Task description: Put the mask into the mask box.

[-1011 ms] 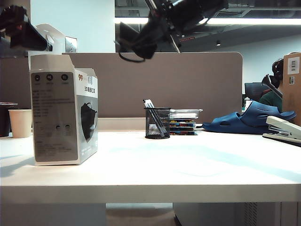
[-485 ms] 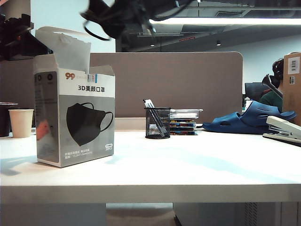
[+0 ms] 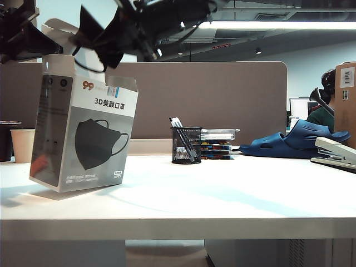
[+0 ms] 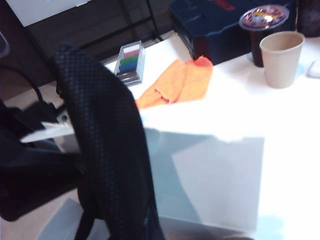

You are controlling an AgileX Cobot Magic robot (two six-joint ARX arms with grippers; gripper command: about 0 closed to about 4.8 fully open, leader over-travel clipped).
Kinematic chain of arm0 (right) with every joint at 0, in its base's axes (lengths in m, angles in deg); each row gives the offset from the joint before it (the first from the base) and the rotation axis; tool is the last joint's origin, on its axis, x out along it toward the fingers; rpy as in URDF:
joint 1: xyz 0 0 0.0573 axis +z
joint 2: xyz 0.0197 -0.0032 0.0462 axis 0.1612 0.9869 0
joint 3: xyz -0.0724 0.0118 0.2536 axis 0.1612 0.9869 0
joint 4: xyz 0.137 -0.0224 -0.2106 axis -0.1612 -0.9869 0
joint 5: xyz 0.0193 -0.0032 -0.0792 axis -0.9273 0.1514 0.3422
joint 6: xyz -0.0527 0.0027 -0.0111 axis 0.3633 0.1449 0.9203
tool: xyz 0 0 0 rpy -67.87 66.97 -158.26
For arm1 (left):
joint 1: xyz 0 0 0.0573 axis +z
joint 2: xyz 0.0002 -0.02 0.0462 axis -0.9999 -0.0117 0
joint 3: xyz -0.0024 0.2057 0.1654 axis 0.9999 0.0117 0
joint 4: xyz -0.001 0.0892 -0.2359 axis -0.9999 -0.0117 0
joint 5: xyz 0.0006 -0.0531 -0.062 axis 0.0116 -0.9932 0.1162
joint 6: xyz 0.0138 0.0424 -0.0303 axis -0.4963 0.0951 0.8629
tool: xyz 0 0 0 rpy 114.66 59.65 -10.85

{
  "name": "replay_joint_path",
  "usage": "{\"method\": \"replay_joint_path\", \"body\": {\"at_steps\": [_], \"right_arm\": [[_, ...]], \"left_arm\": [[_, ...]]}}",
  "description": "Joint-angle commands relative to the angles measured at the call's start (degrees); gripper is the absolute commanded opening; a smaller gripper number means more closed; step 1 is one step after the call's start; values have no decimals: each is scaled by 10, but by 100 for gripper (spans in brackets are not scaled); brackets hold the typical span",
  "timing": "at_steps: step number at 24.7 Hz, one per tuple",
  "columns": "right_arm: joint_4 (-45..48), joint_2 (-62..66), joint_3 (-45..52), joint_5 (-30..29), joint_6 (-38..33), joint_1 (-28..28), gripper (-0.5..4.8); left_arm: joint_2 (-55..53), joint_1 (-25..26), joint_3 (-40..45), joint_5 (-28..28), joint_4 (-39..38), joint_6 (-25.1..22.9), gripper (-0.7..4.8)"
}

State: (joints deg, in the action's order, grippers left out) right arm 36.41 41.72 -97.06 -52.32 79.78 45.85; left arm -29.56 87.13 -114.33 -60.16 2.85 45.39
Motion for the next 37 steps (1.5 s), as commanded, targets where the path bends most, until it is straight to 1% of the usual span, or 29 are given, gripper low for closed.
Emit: {"method": "replay_joint_path", "body": {"at_steps": [1, 4, 9, 12, 13, 15, 19, 21, 22, 24, 26, 27, 28, 32, 37], "right_arm": [[33, 13, -2, -1, 0, 9, -6], [77, 36, -2, 8, 0, 23, -6], [94, 61, -2, 16, -1, 40, -6], [75, 72, -2, 16, -3, 43, -6], [41, 74, -2, 21, -2, 44, -6], [3, 73, -2, 38, -2, 44, -6], [-28, 72, -2, 37, -2, 37, 3], [-42, 70, -3, 38, -2, 34, 36], [-56, 68, -3, 37, -2, 29, 89], [-71, 64, -3, 49, -2, 26, 134], [-77, 57, -3, 54, -2, 21, 193], [-75, 55, -3, 57, -1, 20, 224], [-72, 47, -3, 61, 1, 17, 272], [-70, 28, -3, 62, 3, 13, 294], [-72, 13, -4, 61, 3, 13, 398]], "left_arm": [[1, 1, -3, -9, 5, 3, -6], [1, 1, -3, -14, 2, 14, -6], [1, 1, -3, -18, 3, 16, -6], [1, 2, -3, -28, 3, 16, -6], [1, 2, -3, -25, 3, 16, -6], [1, 2, -3, -25, 3, 16, -6], [1, 2, -3, -25, 3, 15, -6], [1, 2, -3, -25, 3, 15, -6], [1, 3, -3, -19, 3, 15, -6], [1, 3, -3, -12, 3, 16, -6], [1, 3, -3, -12, 2, 15, -6], [1, 3, -3, -12, 2, 15, -6], [1, 3, -3, -12, 2, 14, -6], [1, 3, -3, -12, -3, 14, -6], [1, 2, -3, -12, -9, 9, -6]]}}
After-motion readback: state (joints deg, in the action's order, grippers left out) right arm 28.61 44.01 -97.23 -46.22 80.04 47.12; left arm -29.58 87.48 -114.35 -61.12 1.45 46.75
